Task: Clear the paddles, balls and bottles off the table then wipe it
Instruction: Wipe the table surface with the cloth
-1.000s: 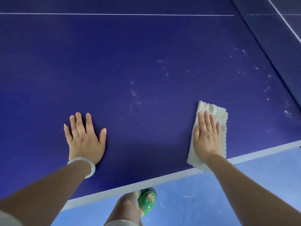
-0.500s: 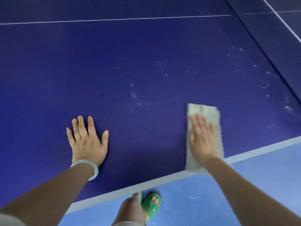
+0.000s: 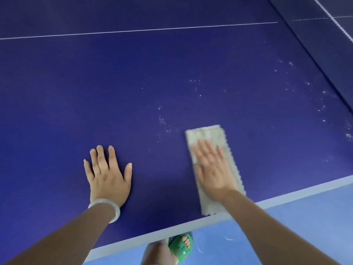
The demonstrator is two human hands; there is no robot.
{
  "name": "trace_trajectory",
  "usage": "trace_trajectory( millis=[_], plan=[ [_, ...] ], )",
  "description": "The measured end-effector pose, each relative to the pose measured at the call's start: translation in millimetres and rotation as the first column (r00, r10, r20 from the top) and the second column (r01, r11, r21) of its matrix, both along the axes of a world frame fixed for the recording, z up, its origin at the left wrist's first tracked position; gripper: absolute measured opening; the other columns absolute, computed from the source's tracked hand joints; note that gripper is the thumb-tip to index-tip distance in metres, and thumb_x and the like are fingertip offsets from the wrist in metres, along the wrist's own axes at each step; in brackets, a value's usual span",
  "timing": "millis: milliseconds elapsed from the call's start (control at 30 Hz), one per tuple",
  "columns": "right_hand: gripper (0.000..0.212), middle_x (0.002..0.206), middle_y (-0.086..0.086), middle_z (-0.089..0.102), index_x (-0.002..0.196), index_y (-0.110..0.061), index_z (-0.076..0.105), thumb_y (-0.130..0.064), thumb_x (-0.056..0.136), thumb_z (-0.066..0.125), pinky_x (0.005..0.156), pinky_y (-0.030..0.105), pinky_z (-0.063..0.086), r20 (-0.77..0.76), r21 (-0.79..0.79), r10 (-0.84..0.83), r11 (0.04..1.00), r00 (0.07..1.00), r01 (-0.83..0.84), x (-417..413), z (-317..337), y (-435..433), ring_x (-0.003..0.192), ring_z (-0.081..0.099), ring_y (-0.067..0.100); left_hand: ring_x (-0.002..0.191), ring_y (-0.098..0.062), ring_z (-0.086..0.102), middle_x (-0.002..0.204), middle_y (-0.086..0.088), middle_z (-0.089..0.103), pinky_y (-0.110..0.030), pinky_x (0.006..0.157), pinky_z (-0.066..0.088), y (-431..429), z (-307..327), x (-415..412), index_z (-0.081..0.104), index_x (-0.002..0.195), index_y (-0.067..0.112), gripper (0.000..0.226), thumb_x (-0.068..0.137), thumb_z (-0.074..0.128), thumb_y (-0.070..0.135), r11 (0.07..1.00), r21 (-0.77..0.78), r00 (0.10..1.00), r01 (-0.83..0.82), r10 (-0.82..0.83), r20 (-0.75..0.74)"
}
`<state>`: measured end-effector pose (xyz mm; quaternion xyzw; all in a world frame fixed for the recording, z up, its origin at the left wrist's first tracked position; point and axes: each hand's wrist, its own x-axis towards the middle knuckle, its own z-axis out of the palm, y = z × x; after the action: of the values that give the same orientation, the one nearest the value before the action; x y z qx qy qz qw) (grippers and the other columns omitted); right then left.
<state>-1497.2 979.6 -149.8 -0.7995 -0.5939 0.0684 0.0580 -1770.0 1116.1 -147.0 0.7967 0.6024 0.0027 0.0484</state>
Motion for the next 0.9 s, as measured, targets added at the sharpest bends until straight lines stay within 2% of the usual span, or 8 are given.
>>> trace_trajectory(
  millis=[100,167,233,333,467,667,767,900],
  plan=[
    [0.064,0.166,-0.002,0.007,0.159,-0.025,0.01,-0.04,0.097,0.01,0.124,0.046,0.002,-0.026,-0.054,-0.506,0.862,0.862,0.504,38.4,2.5,-2.6,0.153,-0.001,0.015,0.15,-0.039,0.009,0.159,-0.024,0.019,-0.057,0.121,0.009,-1.1,1.3,2.1,0.024,0.153,0.004,0.078,0.095,0.016,0.056,1.0,-0.004,0.999,0.006,-0.006,-0.034],
    [0.064,0.166,0.002,0.001,0.159,-0.023,0.001,-0.04,0.097,0.004,0.123,0.047,-0.002,-0.042,-0.063,-0.621,0.783,0.782,0.618,15.2,4.9,5.5,0.153,-0.007,0.018,0.149,-0.04,0.01,0.159,-0.025,0.02,-0.058,0.12,0.01,-0.6,1.3,2.0,0.025,0.153,0.003,0.078,0.096,0.017,0.055,1.0,-0.011,0.999,0.008,-0.009,-0.051],
    [0.063,0.166,0.006,0.0,0.159,-0.018,0.002,-0.037,0.099,0.009,0.123,0.049,-0.002,-0.036,-0.025,-0.536,0.844,0.844,0.535,-31.1,7.3,18.7,0.153,-0.008,0.022,0.149,-0.041,0.013,0.158,-0.026,0.021,-0.059,0.12,0.011,-0.6,2.2,2.6,0.026,0.153,0.002,0.077,0.096,0.019,0.054,1.0,-0.013,0.998,0.013,-0.014,-0.064],
    [0.06,0.166,0.004,-0.001,0.159,-0.018,0.006,-0.036,0.103,0.016,0.122,0.05,0.002,-0.042,-0.042,-0.153,0.988,0.987,0.151,-91.0,5.6,55.7,0.153,-0.008,0.022,0.148,-0.041,0.014,0.158,-0.026,0.021,-0.059,0.119,0.012,1.2,4.6,2.9,0.027,0.152,0.001,0.077,0.096,0.021,0.054,1.0,-0.013,0.997,0.016,-0.017,-0.078],
    [0.058,0.165,-0.004,-0.012,0.158,-0.027,-0.001,-0.039,0.104,0.015,0.123,0.048,-0.005,-0.086,-0.071,0.227,0.97,0.97,-0.233,-86.7,10.5,124.1,0.151,-0.019,0.018,0.15,-0.038,0.01,0.159,-0.024,0.019,-0.058,0.12,0.012,2.3,5.7,3.1,0.026,0.153,0.002,0.077,0.096,0.018,0.054,1.0,-0.02,0.995,0.013,-0.015,-0.097],
    [0.059,0.166,-0.003,-0.006,0.158,-0.028,-0.001,-0.039,0.101,0.01,0.123,0.046,-0.005,-0.022,-0.12,-0.163,0.98,0.986,0.159,31.6,10.5,177.0,0.152,-0.012,0.016,0.149,-0.04,0.011,0.158,-0.025,0.021,-0.058,0.12,0.012,3.1,5.8,2.6,0.027,0.152,0.003,0.076,0.096,0.021,0.053,0.999,-0.039,0.995,0.019,-0.023,-0.098],
    [0.059,0.166,0.001,-0.008,0.158,-0.024,-0.005,-0.039,0.103,0.009,0.123,0.048,-0.006,-0.043,-0.111,-0.336,0.938,0.941,0.33,11.9,10.5,153.6,0.152,-0.013,0.019,0.149,-0.04,0.011,0.158,-0.025,0.021,-0.059,0.12,0.013,2.8,6.2,2.4,0.028,0.152,0.003,0.075,0.097,0.021,0.053,0.999,-0.039,0.994,0.021,-0.025,-0.107],
    [0.058,0.164,0.0,-0.015,0.158,-0.023,-0.008,-0.038,0.105,0.011,0.122,0.047,-0.01,-0.047,-0.069,-0.011,0.998,0.999,0.008,-83.2,9.1,141.0,0.15,-0.021,0.02,0.15,-0.038,0.009,0.159,-0.023,0.019,-0.059,0.119,0.015,3.0,5.1,1.8,0.028,0.152,0.003,0.075,0.096,0.023,0.053,0.999,-0.036,0.995,0.019,-0.023,-0.096]
  ],
)
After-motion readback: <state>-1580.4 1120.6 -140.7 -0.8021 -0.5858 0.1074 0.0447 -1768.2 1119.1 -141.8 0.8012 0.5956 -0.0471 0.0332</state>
